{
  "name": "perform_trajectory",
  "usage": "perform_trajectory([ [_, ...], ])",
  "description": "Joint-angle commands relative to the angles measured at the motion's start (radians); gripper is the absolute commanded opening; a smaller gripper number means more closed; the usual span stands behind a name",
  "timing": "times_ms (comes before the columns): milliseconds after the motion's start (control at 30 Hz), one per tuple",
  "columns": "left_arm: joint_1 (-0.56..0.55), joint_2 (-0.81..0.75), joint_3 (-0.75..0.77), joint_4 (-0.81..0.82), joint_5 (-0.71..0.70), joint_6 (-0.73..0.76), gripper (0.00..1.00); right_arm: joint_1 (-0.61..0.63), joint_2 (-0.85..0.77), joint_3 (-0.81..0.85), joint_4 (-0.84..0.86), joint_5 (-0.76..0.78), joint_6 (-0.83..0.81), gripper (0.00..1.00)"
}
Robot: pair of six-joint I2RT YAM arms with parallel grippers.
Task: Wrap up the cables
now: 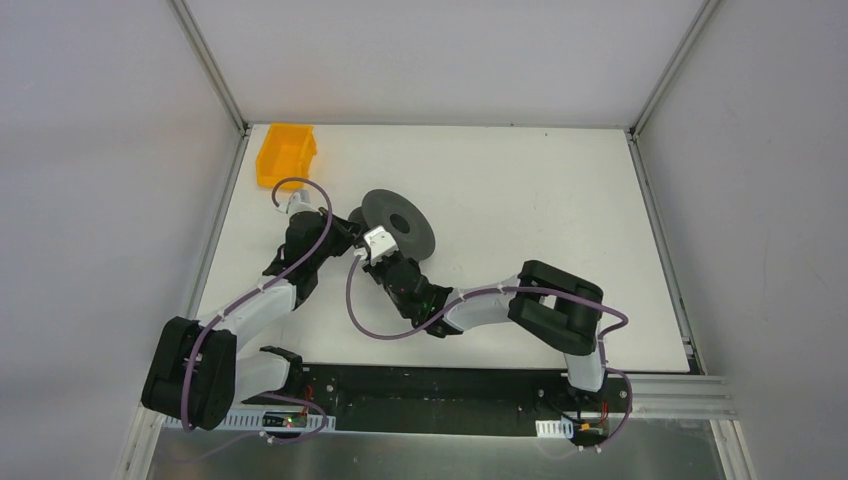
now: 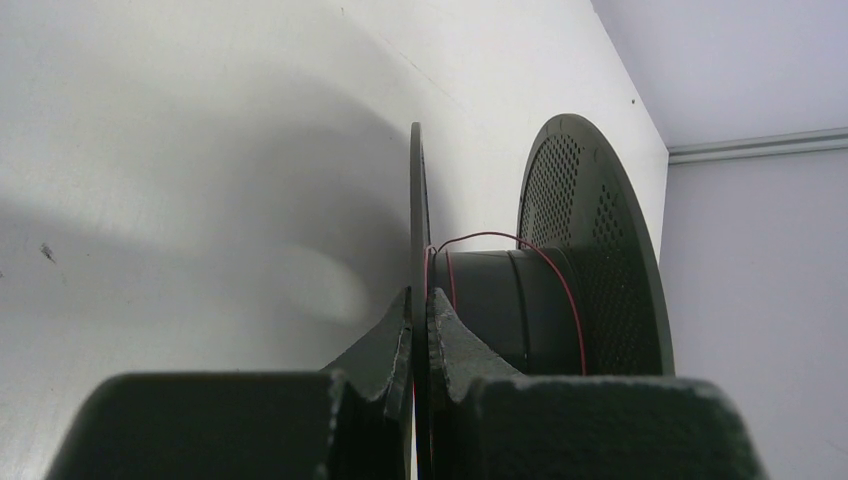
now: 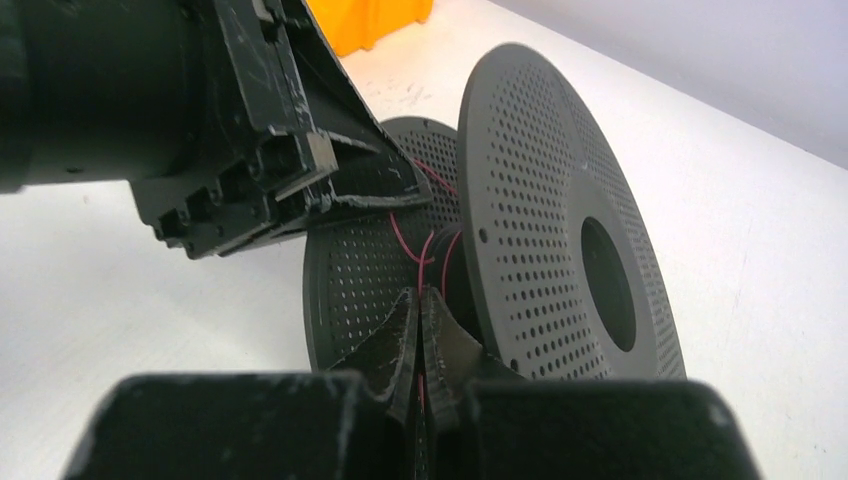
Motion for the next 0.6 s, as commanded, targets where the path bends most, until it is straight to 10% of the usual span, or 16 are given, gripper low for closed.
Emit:
perform_trajectory([
  [0, -0.009, -0.036, 0.015, -0.029, -0.012, 0.022, 0.00, -0.015, 0.011, 0.030, -0.044, 0.097, 0.042, 0.00],
  [567, -0.009, -0.021, 0.029, -0.036, -0.013, 0.027, 0.00, 0.007, -0.034, 0.030, -0.066, 0.150, 0.029, 0.20],
])
